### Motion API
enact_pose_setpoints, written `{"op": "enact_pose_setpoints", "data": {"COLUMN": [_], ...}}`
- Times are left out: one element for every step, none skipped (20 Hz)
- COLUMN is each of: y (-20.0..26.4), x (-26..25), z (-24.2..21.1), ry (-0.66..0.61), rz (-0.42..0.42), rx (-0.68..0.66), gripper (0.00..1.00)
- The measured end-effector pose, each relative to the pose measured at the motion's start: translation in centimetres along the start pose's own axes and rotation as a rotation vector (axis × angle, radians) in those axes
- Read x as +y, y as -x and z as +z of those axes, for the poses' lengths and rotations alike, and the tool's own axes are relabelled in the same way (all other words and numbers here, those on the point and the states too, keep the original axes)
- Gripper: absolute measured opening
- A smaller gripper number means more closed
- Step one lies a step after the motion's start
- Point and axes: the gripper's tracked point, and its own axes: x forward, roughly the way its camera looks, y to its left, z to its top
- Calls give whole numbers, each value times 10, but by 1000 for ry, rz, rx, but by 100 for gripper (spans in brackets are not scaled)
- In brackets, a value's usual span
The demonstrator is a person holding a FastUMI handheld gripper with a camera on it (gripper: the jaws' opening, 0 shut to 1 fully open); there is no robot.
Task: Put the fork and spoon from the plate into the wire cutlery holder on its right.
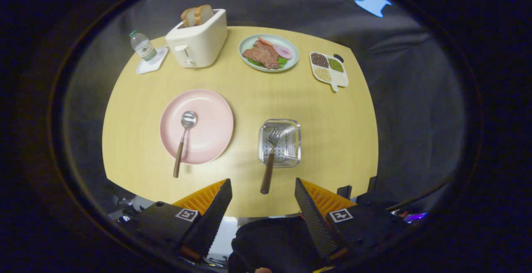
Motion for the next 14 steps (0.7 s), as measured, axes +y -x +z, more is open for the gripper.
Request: {"op": "enact_pose_setpoints", "data": {"y": [5, 9, 12, 13, 13, 12, 9, 5, 0, -4, -11, -18, -27, -36], "x": [11, 21, 35, 49, 64, 79, 91, 103, 115, 125, 136, 143, 146, 150], "z": [-1, -2, -3, -3, -4, -4, -5, -5, -5, -4, -4, -3, -5, -4], "ry": [12, 24, 29, 28, 21, 13, 3, -11, -33, -63, -91, -114, -129, -135], "rz": [4, 7, 14, 26, 41, 62, 76, 90, 99, 111, 123, 125, 114, 101], "rx": [-19, -40, -68, -99, -133, -168, -200, -235, -270, -307, -341, -371, -394, -417], "gripper": [98, 98, 98, 97, 97, 97, 97, 97, 97, 97, 97, 96, 95, 95]}}
